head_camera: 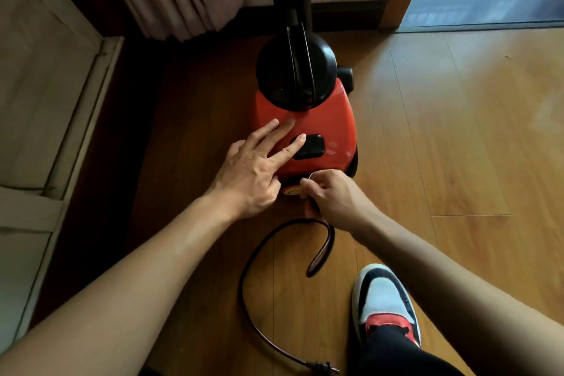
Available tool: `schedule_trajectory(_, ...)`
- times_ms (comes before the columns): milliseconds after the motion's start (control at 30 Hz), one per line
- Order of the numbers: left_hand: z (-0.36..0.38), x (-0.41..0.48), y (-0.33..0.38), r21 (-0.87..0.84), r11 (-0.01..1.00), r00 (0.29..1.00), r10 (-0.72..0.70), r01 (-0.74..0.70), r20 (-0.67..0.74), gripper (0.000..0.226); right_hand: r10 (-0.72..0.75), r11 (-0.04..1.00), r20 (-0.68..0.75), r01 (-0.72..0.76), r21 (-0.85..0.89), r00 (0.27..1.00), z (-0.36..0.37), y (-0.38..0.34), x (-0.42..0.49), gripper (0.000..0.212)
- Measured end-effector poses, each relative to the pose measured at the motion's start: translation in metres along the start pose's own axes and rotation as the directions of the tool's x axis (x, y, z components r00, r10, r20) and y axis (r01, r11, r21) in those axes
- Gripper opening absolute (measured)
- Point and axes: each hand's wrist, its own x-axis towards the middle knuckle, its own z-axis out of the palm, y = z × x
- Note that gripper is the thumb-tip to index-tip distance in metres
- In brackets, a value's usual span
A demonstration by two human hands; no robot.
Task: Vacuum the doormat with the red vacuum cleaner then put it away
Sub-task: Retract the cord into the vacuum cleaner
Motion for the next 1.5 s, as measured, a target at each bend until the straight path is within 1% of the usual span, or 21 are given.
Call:
schedule_trajectory(33,0.001,0.000,-0.001,-0.001,1.000,1.000,0.006,-0.006,-0.011,0.081,0.038,0.980,-0.065,-0.024,0.198,0.997,0.011,0.002,-0.001,0.035)
schedule_trajectory(67,0.002,0.000,-0.001,-0.004,1.000,1.000,0.013,-0.013,-0.021,0.078,0.094,0.908,-0.075,-0.054,0.415,0.993,0.022,0.004,-0.002,0.032)
schedule_trajectory(100,0.003,0.000,-0.002,-0.010,1.000,0.999,0.019,-0.020,-0.028,0.075,0.143,0.781,-0.033,-0.093,0.617,0.989,0.034,0.005,-0.003,0.029)
schedule_trajectory(133,0.004,0.001,-0.002,-0.017,1.000,0.999,0.025,-0.025,-0.033,0.073,0.167,0.624,0.032,-0.131,0.770,0.985,0.044,0.006,-0.003,0.025)
schedule_trajectory(167,0.004,0.001,-0.003,-0.027,0.999,0.999,0.029,-0.030,-0.038,0.072,0.176,0.487,0.084,-0.161,0.858,0.981,0.051,0.008,-0.003,0.024)
schedule_trajectory(200,0.004,0.001,-0.004,-0.038,0.999,0.999,0.032,-0.033,-0.044,0.070,0.182,0.406,0.116,-0.182,0.896,0.976,0.057,0.011,-0.002,0.025)
schedule_trajectory(233,0.005,0.000,-0.004,-0.051,0.998,0.998,0.034,-0.036,-0.051,0.069,0.185,0.373,0.138,-0.200,0.906,0.973,0.060,0.014,0.000,0.025)
schedule_trajectory(300,0.005,0.000,-0.006,-0.074,0.996,0.997,0.039,-0.044,-0.065,0.069,0.180,0.352,0.178,-0.232,0.907,0.967,0.066,0.019,0.004,0.024)
schedule_trajectory(367,0.007,0.000,-0.006,-0.070,0.996,0.996,0.045,-0.050,-0.073,0.073,0.169,0.326,0.203,-0.250,0.912,0.964,0.073,0.021,0.009,0.026)
schedule_trajectory(400,0.007,0.000,-0.006,-0.062,0.997,0.996,0.047,-0.052,-0.073,0.077,0.177,0.326,0.207,-0.255,0.910,0.962,0.077,0.023,0.013,0.027)
schedule_trajectory(467,0.008,0.000,-0.006,-0.038,0.998,0.997,0.046,-0.049,-0.069,0.086,0.199,0.377,0.195,-0.259,0.889,0.960,0.085,0.028,0.020,0.030)
schedule_trajectory(600,0.010,0.000,-0.007,0.002,0.999,0.997,0.039,-0.039,-0.072,0.099,0.193,0.599,0.088,-0.188,0.778,0.977,0.094,0.034,0.030,0.043)
schedule_trajectory(633,0.010,0.001,-0.008,0.009,0.999,0.996,0.041,-0.040,-0.080,0.101,0.184,0.644,0.057,-0.165,0.748,0.981,0.095,0.035,0.032,0.044)
schedule_trajectory(700,0.012,0.001,-0.008,0.022,0.999,0.994,0.042,-0.040,-0.099,0.104,0.172,0.694,0.026,-0.140,0.706,0.985,0.097,0.036,0.036,0.043)
schedule_trajectory(867,0.017,0.002,-0.006,0.054,0.998,0.993,0.046,-0.040,-0.107,0.114,0.181,0.712,0.072,-0.181,0.678,0.981,0.095,0.048,0.046,0.035)
schedule_trajectory(1067,0.019,0.004,-0.005,0.068,0.997,0.992,0.042,-0.034,-0.118,0.118,0.188,0.779,0.026,-0.165,0.605,0.982,0.088,0.064,0.055,0.034)
schedule_trajectory(1233,0.020,0.004,-0.006,0.105,0.994,0.992,0.043,-0.031,-0.118,0.119,0.283,0.765,-0.040,-0.201,0.611,0.958,0.075,0.084,0.057,0.026)
schedule_trajectory(1367,0.021,0.004,-0.005,0.132,0.991,0.992,0.036,-0.020,-0.119,0.122,0.340,0.707,-0.017,-0.244,0.664,0.940,0.059,0.095,0.055,0.023)
schedule_trajectory(1500,0.023,0.005,-0.004,0.134,0.991,0.991,0.033,-0.016,-0.132,0.125,0.309,0.769,-0.056,-0.215,0.602,0.950,0.033,0.108,0.050,0.025)
